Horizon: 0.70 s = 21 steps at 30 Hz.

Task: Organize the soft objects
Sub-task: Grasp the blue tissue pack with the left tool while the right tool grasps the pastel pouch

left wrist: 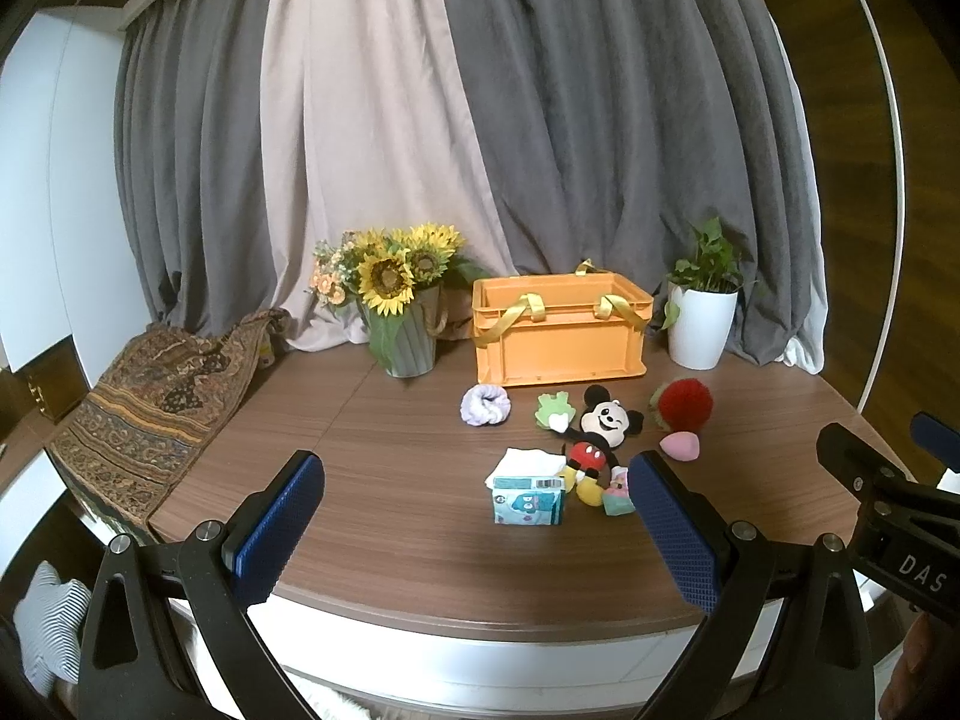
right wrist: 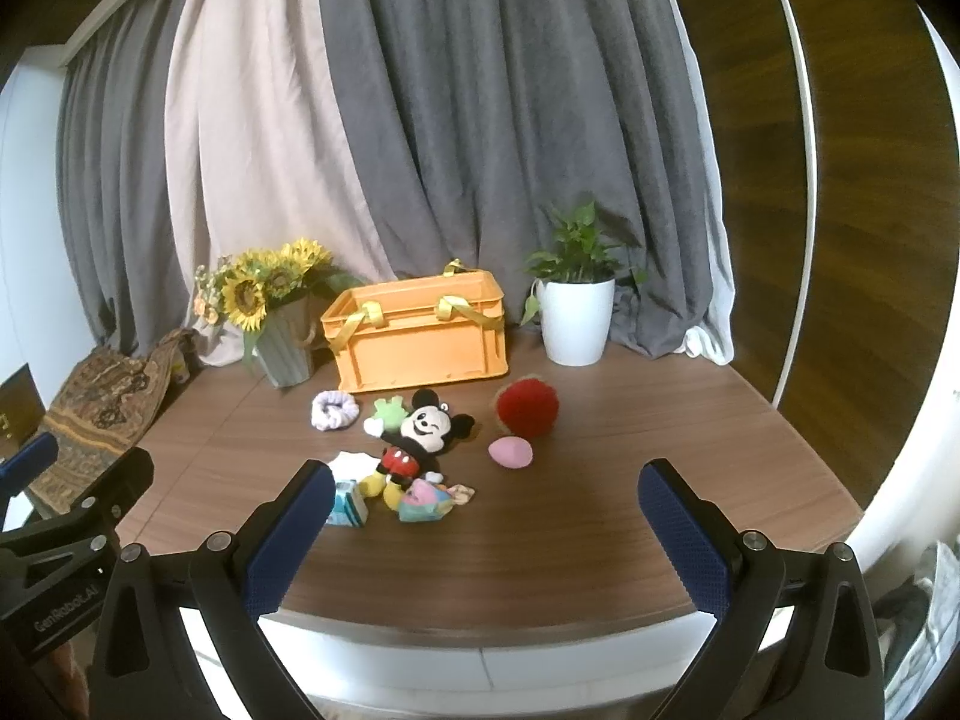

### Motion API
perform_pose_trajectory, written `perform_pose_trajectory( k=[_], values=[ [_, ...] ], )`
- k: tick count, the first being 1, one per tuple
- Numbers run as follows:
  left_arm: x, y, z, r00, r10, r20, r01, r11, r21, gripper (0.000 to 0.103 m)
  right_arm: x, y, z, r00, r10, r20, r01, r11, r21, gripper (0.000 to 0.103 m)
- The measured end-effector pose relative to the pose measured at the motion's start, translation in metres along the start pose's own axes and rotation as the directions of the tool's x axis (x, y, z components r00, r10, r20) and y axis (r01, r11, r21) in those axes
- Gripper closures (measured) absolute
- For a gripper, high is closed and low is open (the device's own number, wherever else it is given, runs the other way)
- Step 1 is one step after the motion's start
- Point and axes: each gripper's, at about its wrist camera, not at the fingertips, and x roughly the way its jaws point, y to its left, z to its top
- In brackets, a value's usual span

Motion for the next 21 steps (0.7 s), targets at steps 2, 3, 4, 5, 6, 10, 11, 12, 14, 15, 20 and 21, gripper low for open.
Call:
perform_pose_trajectory(
  k=[2, 3, 4, 5, 6, 10, 11, 12, 14, 15, 20, 21],
  values=[
    [0.005, -0.001, 0.001, 1.0, -0.001, -0.005, 0.001, 1.0, 0.0, 0.0, 0.004, 0.0, 0.001, 1.0, 0.004, -0.004, -0.004, 1.0, 0.001, 0.0],
    [0.008, -0.001, 0.001, 1.0, -0.001, -0.007, 0.001, 1.0, 0.001, 0.0, 0.006, -0.001, 0.002, 1.0, 0.006, -0.006, -0.006, 1.0, 0.001, 0.0],
    [0.012, -0.002, 0.001, 1.0, -0.002, -0.014, 0.002, 1.0, 0.001, 0.0, 0.009, -0.001, 0.002, 1.0, 0.008, -0.008, -0.008, 1.0, 0.001, 0.0],
    [0.017, -0.002, 0.001, 1.0, -0.006, -0.023, 0.006, 1.0, -0.002, 0.0, 0.012, -0.002, 0.003, 1.0, 0.012, -0.01, -0.012, 1.0, 0.001, 0.0],
    [0.021, -0.002, 0.001, 1.0, -0.009, -0.029, 0.009, 1.0, -0.005, 0.0, 0.015, -0.001, 0.003, 1.0, 0.016, -0.016, -0.016, 1.0, 0.002, 0.0],
    [0.043, -0.007, -0.003, 0.999, 0.006, -0.051, -0.006, 1.0, -0.006, 0.0, 0.036, -0.002, 0.005, 0.998, 0.04, -0.046, -0.04, 0.999, 0.008, 0.0],
    [0.05, -0.008, -0.005, 0.998, 0.011, -0.06, -0.011, 1.0, -0.006, 0.0, 0.042, -0.002, 0.005, 0.998, 0.044, -0.051, -0.044, 0.999, 0.006, 0.0],
    [0.055, -0.009, -0.007, 0.998, 0.013, -0.067, -0.014, 1.0, -0.005, 0.0, 0.049, -0.001, 0.005, 0.997, 0.044, -0.056, -0.044, 0.999, 0.002, 0.0],
    [0.072, -0.01, -0.011, 0.996, 0.005, -0.094, -0.006, 1.0, -0.003, 0.0, 0.061, 0.0, 0.004, 0.996, 0.05, -0.071, -0.051, 0.999, -0.002, 0.001],
    [0.078, -0.011, -0.013, 0.995, 0.0, -0.104, 0.0, 1.0, -0.001, 0.0, 0.069, 0.0, 0.004, 0.995, 0.057, -0.081, -0.057, 0.998, -0.002, 0.001],
    [0.113, -0.017, -0.023, 0.99, -0.028, -0.137, 0.028, 1.0, -0.005, 0.0, 0.106, 0.003, 0.0, 0.983, 0.12, -0.142, -0.119, 0.993, 0.016, 0.006],
    [0.119, -0.018, -0.026, 0.989, -0.035, -0.141, 0.034, 0.999, -0.009, 0.0, 0.115, 0.004, -0.002, 0.98, 0.13, -0.154, -0.128, 0.992, 0.021, 0.006]
  ],
)
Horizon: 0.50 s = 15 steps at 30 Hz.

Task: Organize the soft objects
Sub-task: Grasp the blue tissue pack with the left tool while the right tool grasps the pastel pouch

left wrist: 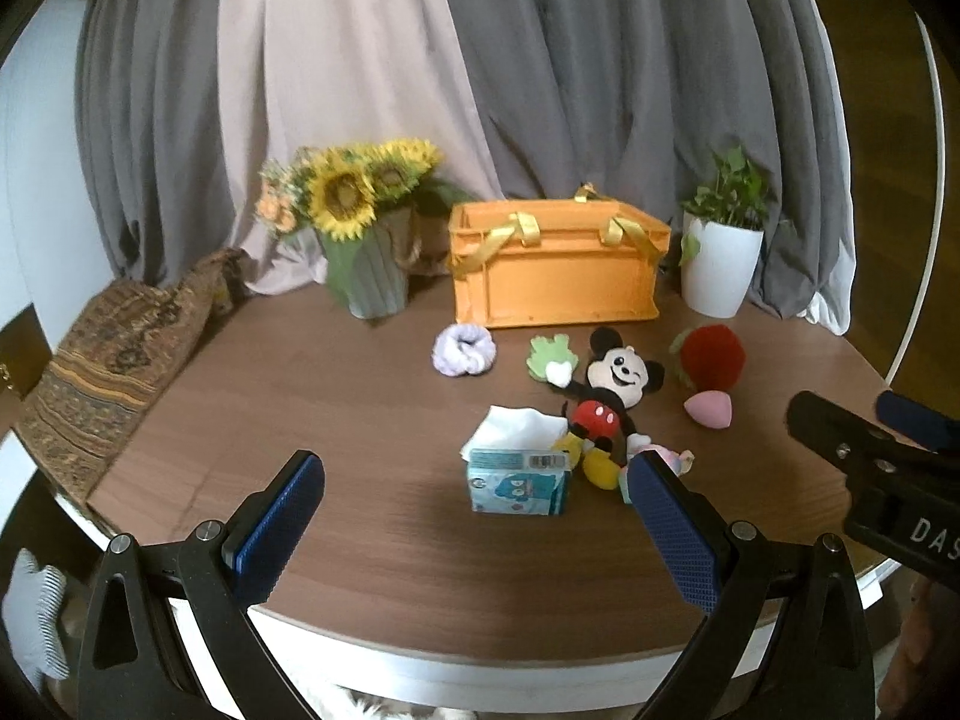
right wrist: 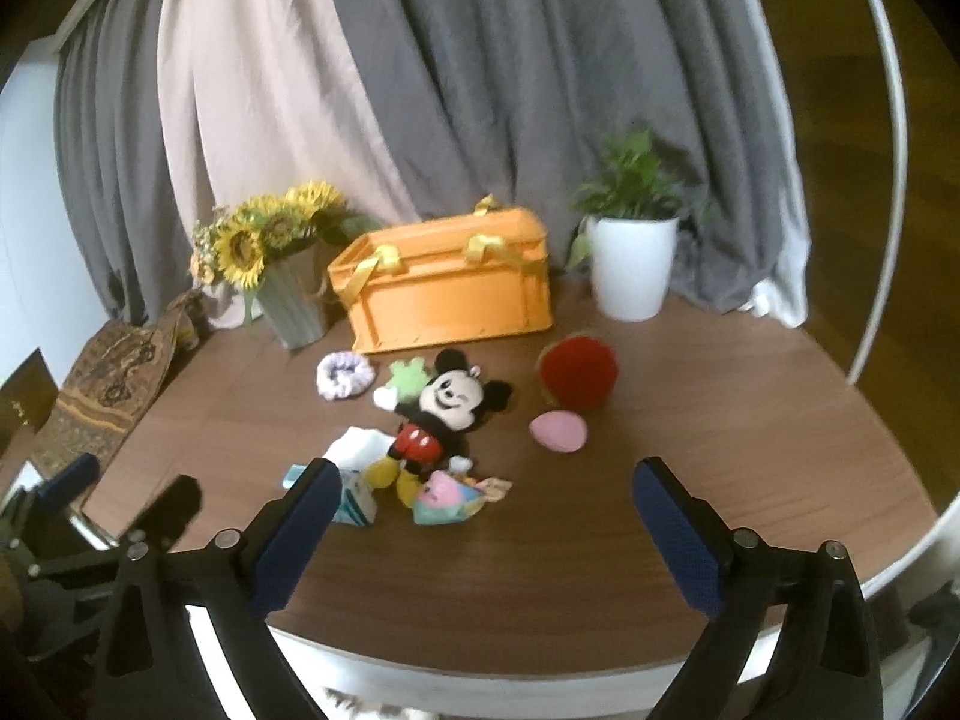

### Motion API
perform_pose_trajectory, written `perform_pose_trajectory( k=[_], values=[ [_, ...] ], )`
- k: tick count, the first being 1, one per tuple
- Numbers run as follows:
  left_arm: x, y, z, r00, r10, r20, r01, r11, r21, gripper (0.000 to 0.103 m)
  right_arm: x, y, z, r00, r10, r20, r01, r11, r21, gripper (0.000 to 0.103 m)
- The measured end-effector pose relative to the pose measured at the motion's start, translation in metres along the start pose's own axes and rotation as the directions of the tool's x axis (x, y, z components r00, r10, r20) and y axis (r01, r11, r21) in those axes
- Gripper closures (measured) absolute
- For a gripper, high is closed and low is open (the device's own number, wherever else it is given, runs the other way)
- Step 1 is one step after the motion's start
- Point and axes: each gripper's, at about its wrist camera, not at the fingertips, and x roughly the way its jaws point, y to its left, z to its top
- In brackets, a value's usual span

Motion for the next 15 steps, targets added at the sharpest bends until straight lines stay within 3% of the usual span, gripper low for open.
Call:
perform_pose_trajectory(
  k=[6, 15],
  values=[
    [0.041, -0.002, -0.008, 0.999, -0.025, -0.027, 0.025, 1.0, 0.0, 0.0, 0.049, 0.0, -0.001, 0.993, 0.073, -0.09, -0.072, 0.997, 0.013, 0.012],
    [0.097, -0.008, -0.026, 0.995, -0.048, -0.09, 0.05, 0.999, 0.014, 0.0, 0.11, 0.006, -0.014, 0.976, 0.102, -0.194, -0.1, 0.995, 0.022, 0.021]
  ],
)
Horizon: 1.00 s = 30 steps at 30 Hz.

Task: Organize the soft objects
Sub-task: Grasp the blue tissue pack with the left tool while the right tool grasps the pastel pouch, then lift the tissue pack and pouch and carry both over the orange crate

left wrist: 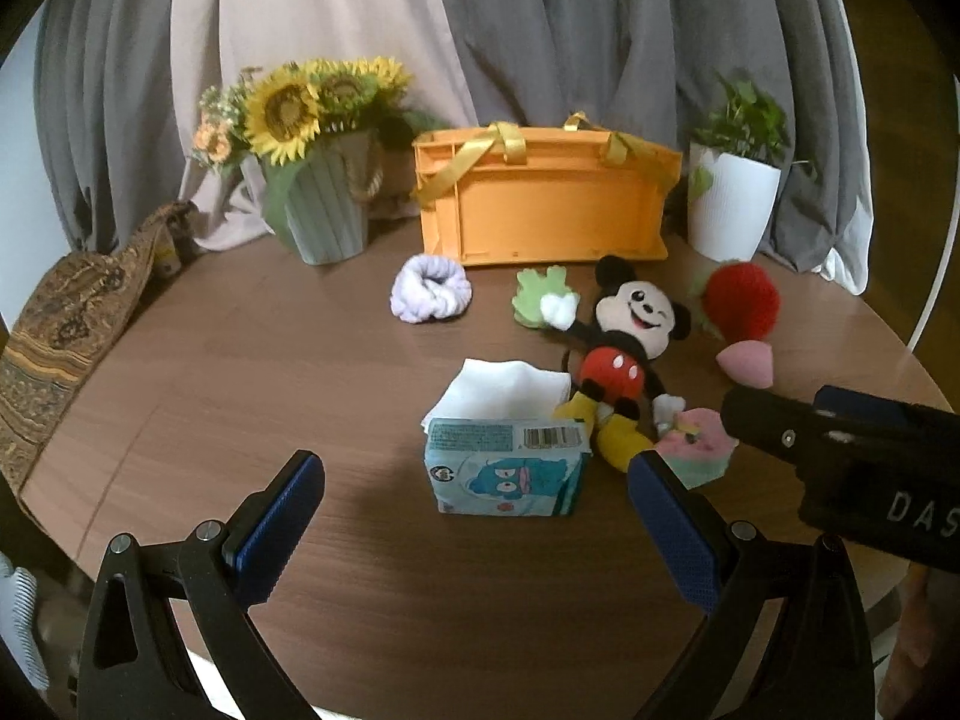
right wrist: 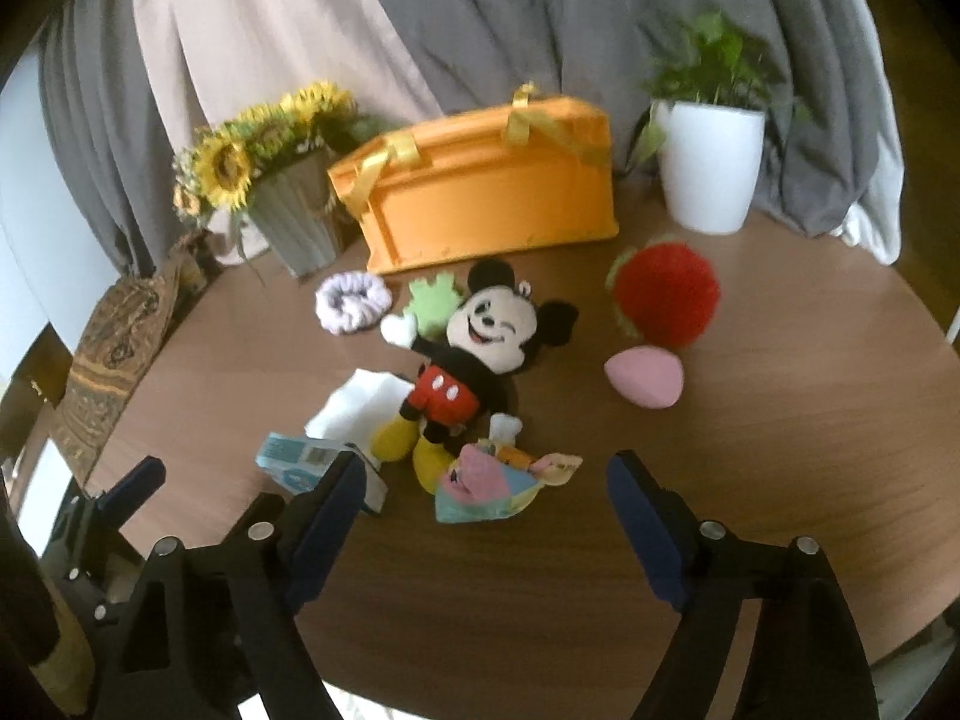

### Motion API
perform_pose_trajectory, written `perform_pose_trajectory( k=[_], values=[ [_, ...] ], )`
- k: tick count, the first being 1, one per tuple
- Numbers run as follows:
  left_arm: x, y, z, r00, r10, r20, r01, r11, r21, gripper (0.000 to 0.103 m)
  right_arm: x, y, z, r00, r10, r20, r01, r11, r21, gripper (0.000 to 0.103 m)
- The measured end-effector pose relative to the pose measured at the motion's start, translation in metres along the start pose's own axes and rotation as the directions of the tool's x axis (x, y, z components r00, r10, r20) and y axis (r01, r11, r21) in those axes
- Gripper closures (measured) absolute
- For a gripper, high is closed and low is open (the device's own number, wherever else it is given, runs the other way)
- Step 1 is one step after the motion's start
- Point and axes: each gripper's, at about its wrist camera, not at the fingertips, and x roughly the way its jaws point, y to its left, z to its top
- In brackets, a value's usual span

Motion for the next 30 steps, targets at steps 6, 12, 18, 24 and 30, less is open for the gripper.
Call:
perform_pose_trajectory(
  k=[6, 12, 18, 24, 30],
  values=[
    [0.025, 0.001, 0.001, 0.999, -0.037, -0.024, 0.037, 0.999, -0.003, 0.001, 0.031, -0.005, -0.002, 0.998, -0.01, -0.057, 0.011, 1.0, 0.029, 0.027],
    [0.044, -0.001, -0.001, 0.997, -0.051, -0.065, 0.051, 0.999, -0.006, 0.004, 0.049, -0.011, -0.006, 0.996, -0.008, -0.091, 0.013, 0.998, 0.058, 0.034],
    [0.054, 0.001, -0.003, 0.992, -0.079, -0.098, 0.079, 0.997, -0.01, 0.016, 0.063, -0.015, -0.009, 0.993, 0.015, -0.119, -0.001, 0.994, 0.109, 0.044],
    [0.053, 0.0, -0.005, 0.989, -0.106, -0.103, 0.107, 0.994, 0.006, 0.032, 0.066, -0.013, -0.011, 0.991, 0.03, -0.128, -0.015, 0.993, 0.116, 0.058],
    [0.047, 0.001, -0.005, 0.99, -0.109, -0.093, 0.111, 0.994, 0.019, 0.032, 0.061, -0.01, -0.013, 0.993, 0.008, -0.119, 0.004, 0.994, 0.105, 0.061]
  ],
)
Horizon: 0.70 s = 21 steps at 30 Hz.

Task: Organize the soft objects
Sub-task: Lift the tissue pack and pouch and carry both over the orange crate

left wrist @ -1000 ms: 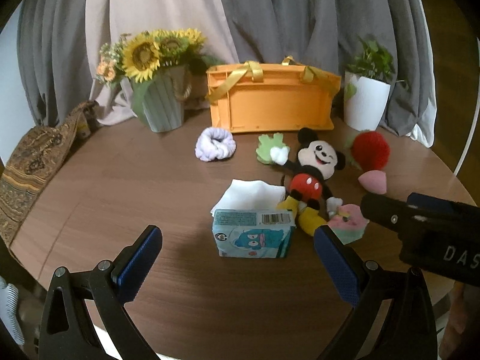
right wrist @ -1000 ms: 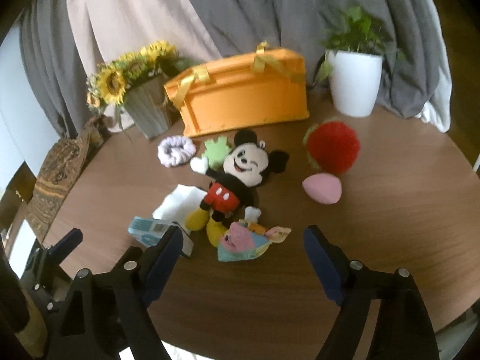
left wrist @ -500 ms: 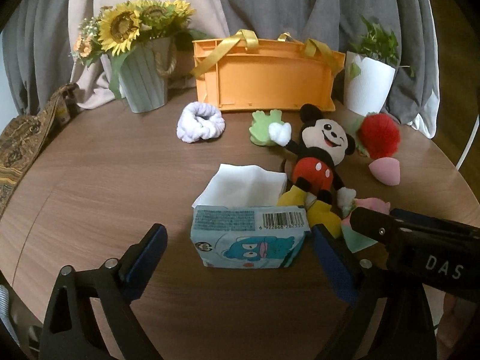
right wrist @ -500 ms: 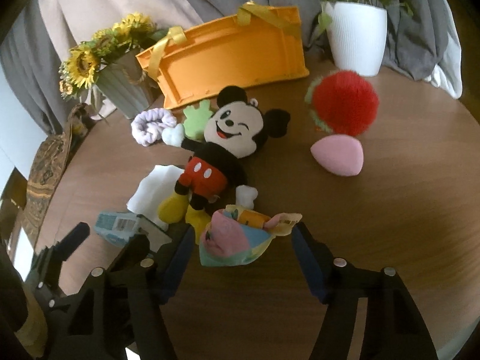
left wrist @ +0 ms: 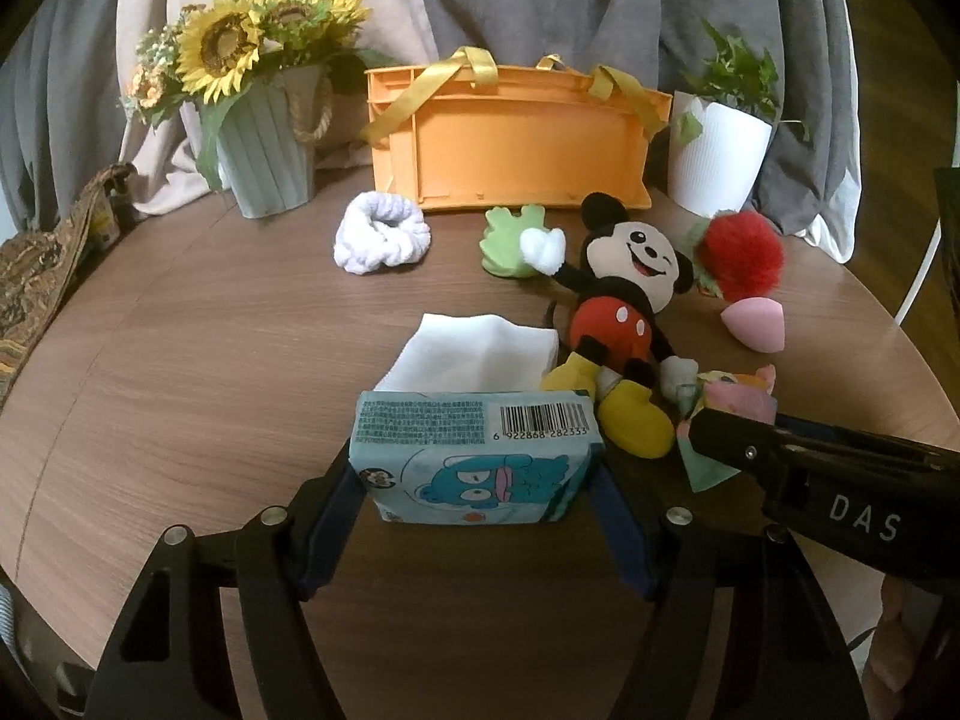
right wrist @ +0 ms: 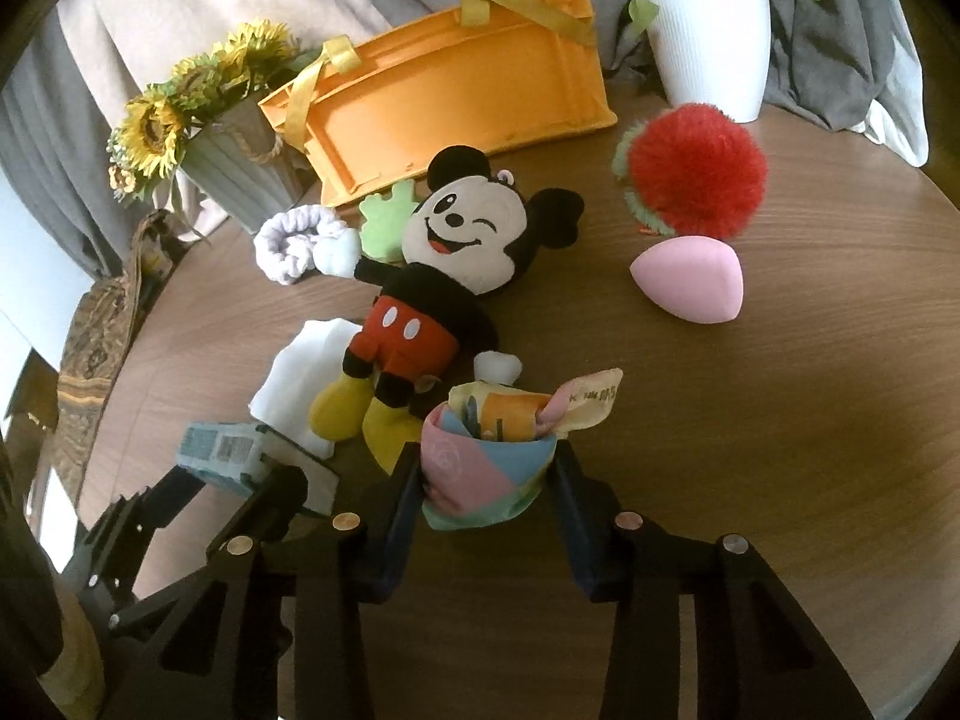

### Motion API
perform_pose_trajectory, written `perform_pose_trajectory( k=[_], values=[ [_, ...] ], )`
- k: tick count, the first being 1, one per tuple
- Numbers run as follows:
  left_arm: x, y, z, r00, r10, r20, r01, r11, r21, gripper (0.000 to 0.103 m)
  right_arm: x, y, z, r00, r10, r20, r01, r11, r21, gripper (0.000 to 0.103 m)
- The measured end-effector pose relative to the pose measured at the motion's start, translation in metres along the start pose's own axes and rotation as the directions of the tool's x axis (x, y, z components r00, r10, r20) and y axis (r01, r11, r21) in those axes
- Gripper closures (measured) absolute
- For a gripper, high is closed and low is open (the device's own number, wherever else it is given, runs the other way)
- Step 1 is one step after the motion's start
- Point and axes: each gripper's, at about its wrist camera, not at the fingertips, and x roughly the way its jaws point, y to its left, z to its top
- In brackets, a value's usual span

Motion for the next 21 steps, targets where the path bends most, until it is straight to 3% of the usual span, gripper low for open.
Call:
perform_pose_trajectory(
  k=[12, 21],
  values=[
    [-0.029, 0.009, 0.019, 0.999, -0.034, 0.002, 0.034, 0.999, -0.011, 0.032, -0.031, 0.012, 0.002, 0.998, -0.034, 0.06, 0.035, 0.999, -0.017, 0.061],
    [-0.055, 0.027, 0.057, 0.997, -0.04, 0.071, 0.039, 0.999, 0.02, 0.032, -0.058, 0.035, 0.024, 0.987, -0.056, 0.148, 0.063, 0.997, -0.047, 0.061]
  ],
)
